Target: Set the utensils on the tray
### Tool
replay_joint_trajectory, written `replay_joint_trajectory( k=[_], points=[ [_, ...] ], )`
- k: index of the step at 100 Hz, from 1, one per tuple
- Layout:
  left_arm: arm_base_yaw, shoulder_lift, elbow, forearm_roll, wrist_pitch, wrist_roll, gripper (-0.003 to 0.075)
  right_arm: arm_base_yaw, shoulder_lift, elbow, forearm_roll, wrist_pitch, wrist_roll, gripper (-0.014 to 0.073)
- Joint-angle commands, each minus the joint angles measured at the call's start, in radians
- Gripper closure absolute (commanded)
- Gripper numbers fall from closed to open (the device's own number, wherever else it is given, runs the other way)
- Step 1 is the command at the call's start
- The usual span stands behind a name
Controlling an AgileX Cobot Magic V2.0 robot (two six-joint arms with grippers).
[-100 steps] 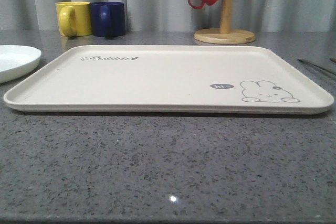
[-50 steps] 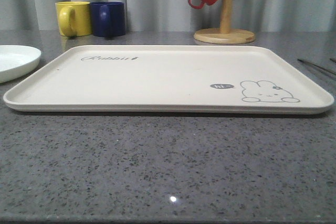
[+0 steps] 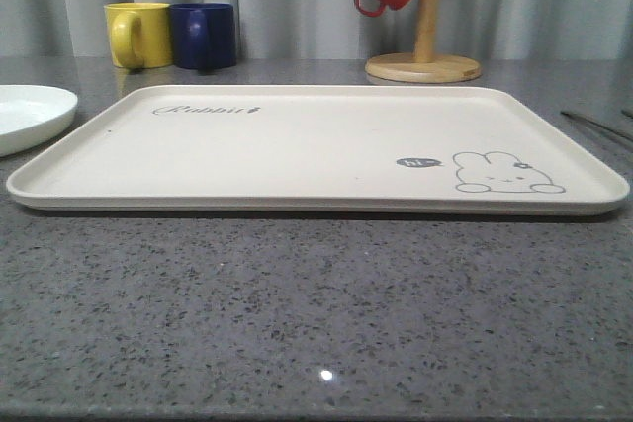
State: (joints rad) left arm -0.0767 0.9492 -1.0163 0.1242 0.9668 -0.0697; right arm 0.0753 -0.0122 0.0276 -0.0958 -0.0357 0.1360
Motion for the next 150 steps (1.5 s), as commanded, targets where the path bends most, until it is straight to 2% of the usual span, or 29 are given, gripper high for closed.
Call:
replay_joint_trajectory(
  k=[1,23,46,79,126,135,140,150],
  points=[
    [0.012,0.038,-0.035,-0.001,-0.065,-0.008,0.0204,-0.007,-0.015,-0.018,0.003,-0.08,-0.007,0.0662],
    [0.137,0.245,-0.106,-0.041,-0.074,-0.008,0.0204,-0.007,-0.015,-0.018,0.003,-0.08,-0.007,0.0662],
    [0.235,0.477,-0.257,-0.175,-0.059,0.119,0.0204,-0.007,-0.015,-0.018,0.003,-0.08,-0.007,0.0662],
    [0.29,0.673,-0.391,-0.182,-0.025,0.13,0.0204,-0.007,-0.015,-0.018,0.003,-0.08,-0.007,0.0662],
    [0.3,0.767,-0.393,-0.218,-0.018,0.158,0.0209,-0.007,-0.015,-0.018,0.003,-0.08,-0.007,0.0662],
    [0.3,0.767,-0.393,-0.218,-0.011,0.159,0.0302,-0.007,-0.015,-0.018,0.003,-0.08,-0.007,0.0662],
    [0.3,0.767,-0.393,-0.218,-0.007,0.159,0.0397,-0.007,-0.015,-0.018,0.003,-0.08,-0.007,0.0662],
    [0.3,0.767,-0.393,-0.218,-0.005,0.162,0.0654,-0.007,-0.015,-0.018,0.003,-0.08,-0.007,0.0662]
  ],
)
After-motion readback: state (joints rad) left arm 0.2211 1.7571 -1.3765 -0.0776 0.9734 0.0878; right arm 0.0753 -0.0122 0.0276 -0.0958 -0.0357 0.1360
